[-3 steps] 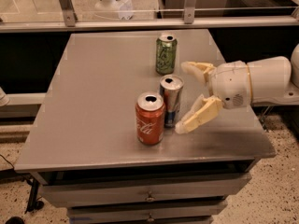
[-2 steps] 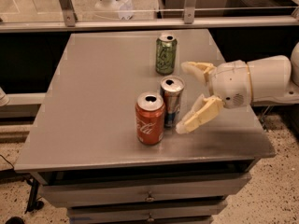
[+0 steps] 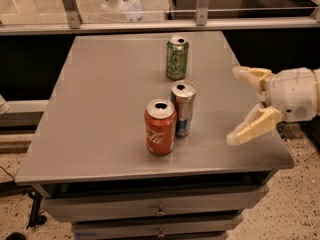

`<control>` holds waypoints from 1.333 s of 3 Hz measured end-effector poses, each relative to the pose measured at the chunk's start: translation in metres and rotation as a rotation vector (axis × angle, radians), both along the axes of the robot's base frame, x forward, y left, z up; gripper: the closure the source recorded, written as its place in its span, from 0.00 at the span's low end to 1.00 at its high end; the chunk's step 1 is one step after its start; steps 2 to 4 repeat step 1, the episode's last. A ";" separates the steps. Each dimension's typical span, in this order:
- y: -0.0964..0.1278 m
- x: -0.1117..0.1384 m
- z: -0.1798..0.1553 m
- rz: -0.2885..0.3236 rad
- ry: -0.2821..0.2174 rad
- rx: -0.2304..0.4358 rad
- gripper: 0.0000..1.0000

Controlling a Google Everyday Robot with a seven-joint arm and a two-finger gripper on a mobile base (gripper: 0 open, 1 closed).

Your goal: Move redbull can near coke can

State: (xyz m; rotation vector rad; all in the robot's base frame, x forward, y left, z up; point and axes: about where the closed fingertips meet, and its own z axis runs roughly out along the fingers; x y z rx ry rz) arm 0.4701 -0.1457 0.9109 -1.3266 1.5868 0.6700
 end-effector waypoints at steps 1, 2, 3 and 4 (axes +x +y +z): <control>-0.007 -0.001 0.000 -0.011 -0.001 -0.003 0.00; -0.007 -0.001 0.000 -0.011 -0.001 -0.003 0.00; -0.007 -0.001 0.000 -0.011 -0.001 -0.003 0.00; -0.007 -0.001 0.000 -0.011 -0.001 -0.003 0.00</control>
Offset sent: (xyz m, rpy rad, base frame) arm 0.0000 0.0000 0.0000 0.0000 0.0000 0.0000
